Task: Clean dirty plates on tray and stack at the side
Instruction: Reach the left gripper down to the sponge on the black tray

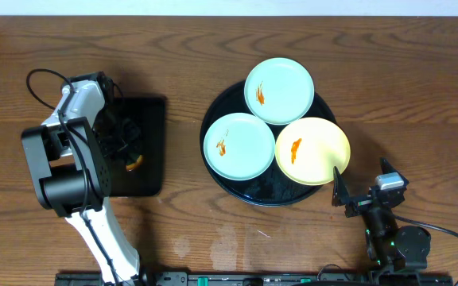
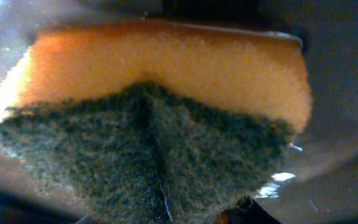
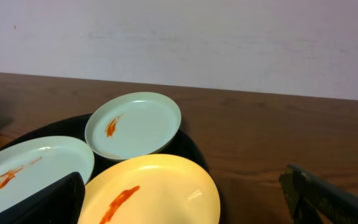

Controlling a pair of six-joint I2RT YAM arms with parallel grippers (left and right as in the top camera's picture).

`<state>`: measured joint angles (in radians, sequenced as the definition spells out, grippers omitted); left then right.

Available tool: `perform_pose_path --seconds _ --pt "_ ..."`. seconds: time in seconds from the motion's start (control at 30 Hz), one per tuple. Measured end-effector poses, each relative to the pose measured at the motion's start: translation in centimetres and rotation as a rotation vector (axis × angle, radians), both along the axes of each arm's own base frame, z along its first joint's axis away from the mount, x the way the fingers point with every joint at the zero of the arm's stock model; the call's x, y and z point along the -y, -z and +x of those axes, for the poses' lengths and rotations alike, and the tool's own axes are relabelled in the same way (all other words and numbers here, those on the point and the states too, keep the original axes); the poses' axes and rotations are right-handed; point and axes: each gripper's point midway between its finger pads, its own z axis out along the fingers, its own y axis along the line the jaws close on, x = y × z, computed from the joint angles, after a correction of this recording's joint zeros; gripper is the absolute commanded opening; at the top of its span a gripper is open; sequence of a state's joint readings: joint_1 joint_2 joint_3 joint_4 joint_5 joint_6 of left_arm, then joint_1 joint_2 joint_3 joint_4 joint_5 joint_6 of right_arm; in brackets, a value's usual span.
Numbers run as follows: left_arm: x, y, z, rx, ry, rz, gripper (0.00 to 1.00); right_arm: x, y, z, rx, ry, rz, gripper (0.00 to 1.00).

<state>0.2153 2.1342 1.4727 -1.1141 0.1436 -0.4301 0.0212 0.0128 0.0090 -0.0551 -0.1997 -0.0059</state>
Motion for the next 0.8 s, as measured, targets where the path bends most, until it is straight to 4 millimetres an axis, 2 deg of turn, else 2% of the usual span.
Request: perform_pose_path --seconds 0.1,0.13,0.2,0.33,0.37,0.47,0.63,0.7,0.8 --pt "0.0 0.0 0.1 0.008 0.026 -0.005 0.19 0.0 0.0 0.0 0.0 0.0 0.0 0.99" --pt "0.0 0.0 0.1 0.009 0.033 -0.007 0.12 0.0 0.0 0.0 0.0 0.0 0.0 0.99" --pt "-0.1 0.0 0.1 0.011 0.045 -0.009 0.13 0.0 0.0 0.0 0.0 0.0 0.0 0.99" --pt "-0.1 0.1 0.2 0.014 0.048 -0.008 0.59 0.0 0.0 0.0 0.0 0.0 0.0 0.99" --pt "-0.1 0.1 0.2 0.015 0.051 -0.009 0.68 0.0 0.0 0.0 0.0 0.0 0.0 0.99" --pt "-0.3 0.0 0.4 0.025 0.061 0.0 0.7 0.0 0.0 0.0 0.0 0.0 0.0 0.99" --pt "-0.8 0.0 1.3 0.067 0.07 0.025 0.69 0.0 0.0 0.0 0.0 0.0 0.0 0.99" --pt "-0.9 0.1 1.6 0.08 0.072 0.032 0.61 0.0 0.0 0.0 0.0 0.0 0.0 0.99" --pt "-1.1 0.1 1.9 0.089 0.072 0.042 0.4 0.0 0.0 0.0 0.0 0.0 0.0 0.99"
